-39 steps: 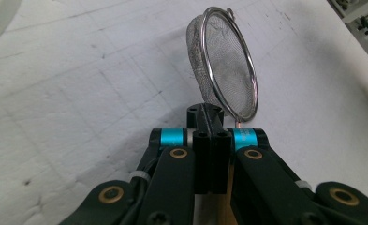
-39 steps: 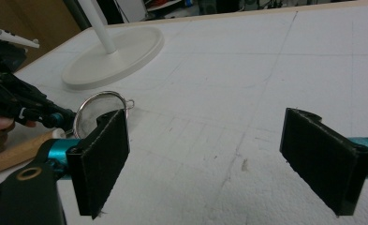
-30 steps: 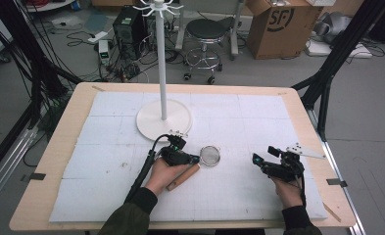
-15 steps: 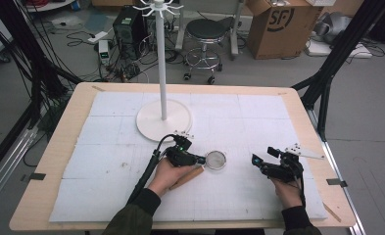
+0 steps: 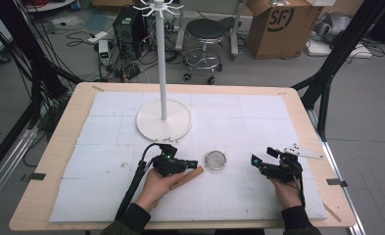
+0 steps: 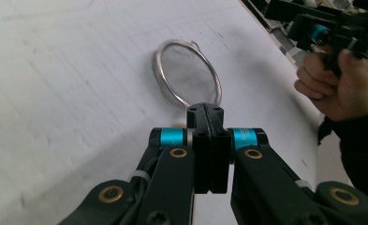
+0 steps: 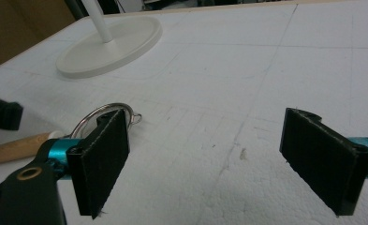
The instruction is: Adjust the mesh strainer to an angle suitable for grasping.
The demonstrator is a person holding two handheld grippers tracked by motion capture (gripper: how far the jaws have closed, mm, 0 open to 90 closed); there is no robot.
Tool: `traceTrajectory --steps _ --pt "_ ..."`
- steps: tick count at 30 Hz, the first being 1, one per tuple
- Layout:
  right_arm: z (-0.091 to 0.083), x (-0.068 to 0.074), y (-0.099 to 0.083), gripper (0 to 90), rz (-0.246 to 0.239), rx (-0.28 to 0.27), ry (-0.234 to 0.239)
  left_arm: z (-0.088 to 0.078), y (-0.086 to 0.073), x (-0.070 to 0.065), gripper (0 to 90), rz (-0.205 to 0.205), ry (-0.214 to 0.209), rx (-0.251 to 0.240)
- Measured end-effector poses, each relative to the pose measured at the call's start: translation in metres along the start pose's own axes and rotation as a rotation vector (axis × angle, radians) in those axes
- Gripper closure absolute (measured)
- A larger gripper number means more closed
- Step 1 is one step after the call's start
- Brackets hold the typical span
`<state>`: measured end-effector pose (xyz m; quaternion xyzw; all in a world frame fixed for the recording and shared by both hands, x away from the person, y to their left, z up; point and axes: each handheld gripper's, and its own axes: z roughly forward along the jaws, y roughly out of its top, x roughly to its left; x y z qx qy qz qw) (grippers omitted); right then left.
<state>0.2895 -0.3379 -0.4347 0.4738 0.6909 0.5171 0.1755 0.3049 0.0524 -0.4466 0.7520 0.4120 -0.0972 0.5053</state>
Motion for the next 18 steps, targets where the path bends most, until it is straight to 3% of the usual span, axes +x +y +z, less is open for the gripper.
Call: traceTrajectory --steps 3,6,13,18 --pt "0.0 0.0 0.0 15.6 0.001 0.0 0.004 -0.007 -0.018 -0.003 90.0 -0.011 0.001 0.019" --pt "-0.001 0.0 0.0 15.6 0.006 -0.002 0.005 -0.014 -0.035 -0.006 90.0 0.012 0.003 0.015" --pt "0.0 0.002 0.0 15.6 -0.001 0.002 0.001 -0.028 -0.051 -0.013 90.0 0.027 0.02 0.022" --pt "-0.001 0.002 0.0 15.6 -0.004 -0.001 0.002 -0.03 -0.057 -0.02 90.0 0.055 0.075 0.052"
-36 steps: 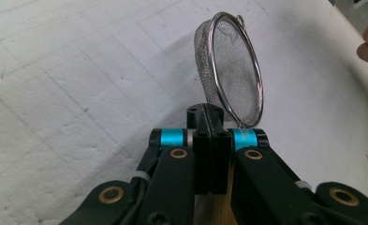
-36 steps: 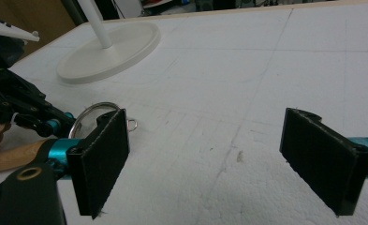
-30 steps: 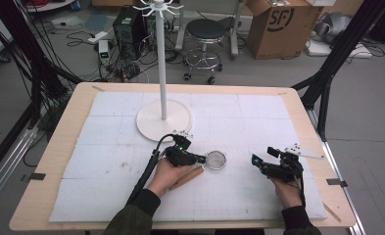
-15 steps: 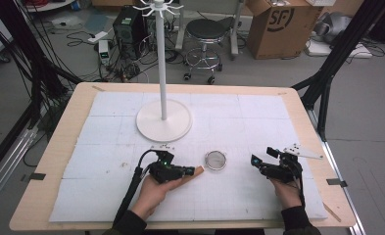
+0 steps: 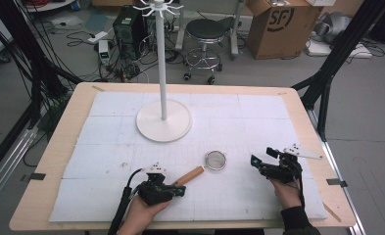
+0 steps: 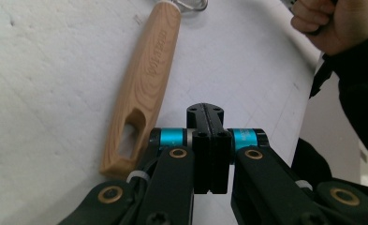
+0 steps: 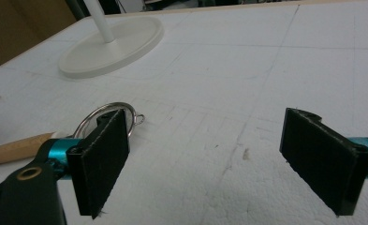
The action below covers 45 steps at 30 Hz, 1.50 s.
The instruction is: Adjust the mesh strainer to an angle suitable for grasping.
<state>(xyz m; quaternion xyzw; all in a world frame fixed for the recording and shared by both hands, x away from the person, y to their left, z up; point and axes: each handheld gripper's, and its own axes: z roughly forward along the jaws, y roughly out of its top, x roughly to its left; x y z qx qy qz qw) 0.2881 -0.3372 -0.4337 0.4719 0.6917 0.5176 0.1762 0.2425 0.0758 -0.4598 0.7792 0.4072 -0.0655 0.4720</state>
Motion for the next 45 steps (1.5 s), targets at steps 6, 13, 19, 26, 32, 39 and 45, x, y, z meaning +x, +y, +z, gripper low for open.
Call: traceTrajectory --steps 6,13,19,26,32,39,45 --pt "-0.003 -0.002 0.0 15.6 0.008 -0.013 -0.003 -0.003 -0.002 0.0 90.0 0.005 0.051 0.028" --pt "-0.004 -0.003 0.0 15.6 0.012 -0.013 0.0 -0.005 0.0 0.005 90.0 0.014 0.084 0.016" --pt "-0.001 0.001 0.0 15.6 0.003 0.0 0.01 -0.009 0.007 0.022 89.9 -0.027 0.102 -0.006" --pt "0.003 0.005 -0.001 15.6 -0.004 0.014 0.019 -0.007 0.02 0.039 90.0 -0.054 0.127 -0.029" --pt "0.006 0.007 -0.001 15.6 -0.011 0.019 0.023 -0.006 0.024 0.044 90.0 -0.068 0.139 -0.038" --pt "0.006 0.005 0.0 15.6 -0.003 0.014 0.014 -0.001 0.037 0.058 90.0 -0.105 0.165 -0.063" --pt "0.009 0.006 0.0 15.6 -0.008 0.015 0.019 0.003 0.046 0.067 90.0 -0.136 0.178 -0.078"
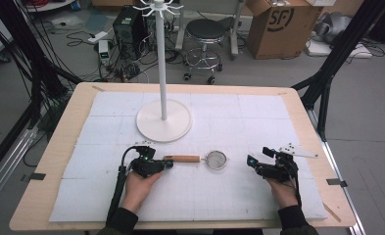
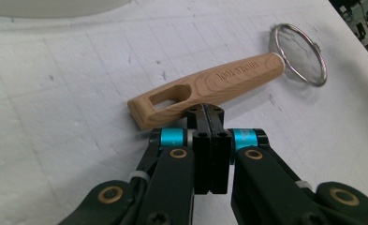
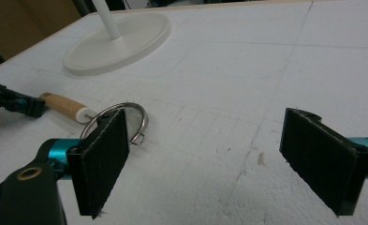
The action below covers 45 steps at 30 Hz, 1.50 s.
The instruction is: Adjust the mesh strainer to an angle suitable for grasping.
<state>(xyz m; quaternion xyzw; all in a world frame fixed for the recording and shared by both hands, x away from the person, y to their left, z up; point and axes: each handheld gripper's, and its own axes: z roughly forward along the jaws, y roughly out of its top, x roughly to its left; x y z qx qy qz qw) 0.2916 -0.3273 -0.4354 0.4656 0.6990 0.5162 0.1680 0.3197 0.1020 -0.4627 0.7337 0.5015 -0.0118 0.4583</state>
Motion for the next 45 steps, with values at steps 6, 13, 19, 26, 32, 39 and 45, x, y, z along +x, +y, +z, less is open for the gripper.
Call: traceTrajectory --steps 6,13,19,26,32,39,45 --pt "0.002 0.001 0.001 15.7 0.0 0.003 -0.002 0.008 0.008 0.0 90.0 0.0 0.024 -0.004" --pt "0.006 0.003 0.002 15.7 -0.006 0.009 0.008 0.016 0.016 0.004 90.0 -0.05 0.028 -0.019" --pt "0.01 0.004 0.003 15.7 -0.007 0.007 0.015 0.02 0.019 0.006 90.0 -0.08 0.012 -0.019" --pt "0.016 0.006 0.006 15.7 -0.017 0.012 0.026 0.026 0.024 0.007 90.0 -0.1 0.004 -0.023" --pt "0.02 0.009 0.007 15.7 -0.019 0.019 0.035 0.029 0.028 0.008 90.0 -0.114 0.006 -0.05" --pt "0.02 0.009 0.007 15.7 -0.019 0.015 0.033 0.033 0.03 0.008 90.0 -0.136 0.004 -0.068" --pt "0.019 0.01 0.007 15.7 -0.021 0.019 0.032 0.036 0.032 0.004 90.0 -0.119 0.03 -0.065"
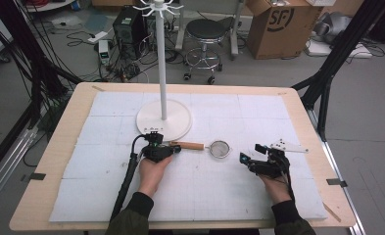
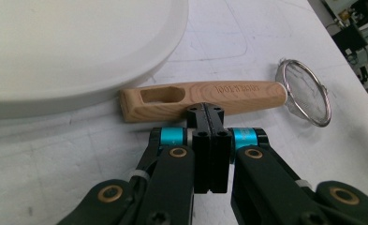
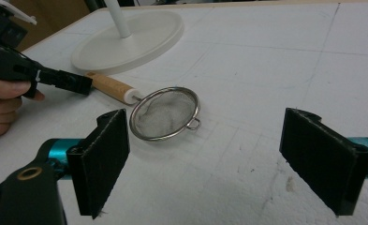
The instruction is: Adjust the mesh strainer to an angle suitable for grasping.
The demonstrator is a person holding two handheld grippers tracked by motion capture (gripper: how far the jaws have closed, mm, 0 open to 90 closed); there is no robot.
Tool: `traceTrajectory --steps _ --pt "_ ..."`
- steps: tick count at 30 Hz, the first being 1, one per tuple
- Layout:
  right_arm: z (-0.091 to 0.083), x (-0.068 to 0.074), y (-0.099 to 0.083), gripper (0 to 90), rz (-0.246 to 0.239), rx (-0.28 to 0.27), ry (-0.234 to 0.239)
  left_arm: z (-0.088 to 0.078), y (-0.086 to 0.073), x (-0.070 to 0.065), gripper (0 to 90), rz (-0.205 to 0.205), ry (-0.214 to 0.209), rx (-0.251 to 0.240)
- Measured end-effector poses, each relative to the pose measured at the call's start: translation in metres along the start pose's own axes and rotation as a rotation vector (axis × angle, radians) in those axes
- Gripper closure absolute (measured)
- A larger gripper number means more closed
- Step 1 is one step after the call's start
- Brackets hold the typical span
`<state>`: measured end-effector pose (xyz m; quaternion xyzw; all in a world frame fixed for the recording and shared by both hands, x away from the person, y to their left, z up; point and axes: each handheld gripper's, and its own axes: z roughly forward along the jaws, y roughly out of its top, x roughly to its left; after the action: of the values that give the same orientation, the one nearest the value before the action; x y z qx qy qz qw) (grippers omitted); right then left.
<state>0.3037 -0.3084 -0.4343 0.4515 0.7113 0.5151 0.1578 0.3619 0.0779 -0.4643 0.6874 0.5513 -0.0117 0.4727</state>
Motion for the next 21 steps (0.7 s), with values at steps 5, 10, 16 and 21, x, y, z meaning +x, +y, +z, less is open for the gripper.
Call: traceTrajectory --steps 5,10,16,21 --pt "-0.002 -0.002 -0.001 15.7 -0.005 -0.006 0.002 -0.008 -0.001 0.008 90.0 -0.043 -0.015 -0.047" --pt "-0.005 -0.004 -0.002 15.7 0.004 -0.007 -0.003 -0.021 0.001 0.013 90.0 -0.019 0.073 -0.115" --pt "-0.008 -0.005 -0.003 15.7 0.006 -0.012 -0.007 -0.009 0.006 0.004 90.0 -0.054 -0.04 -0.146" --pt "-0.01 -0.006 -0.002 15.7 0.013 -0.019 -0.011 0.012 0.013 -0.016 90.0 -0.008 -0.045 -0.124"
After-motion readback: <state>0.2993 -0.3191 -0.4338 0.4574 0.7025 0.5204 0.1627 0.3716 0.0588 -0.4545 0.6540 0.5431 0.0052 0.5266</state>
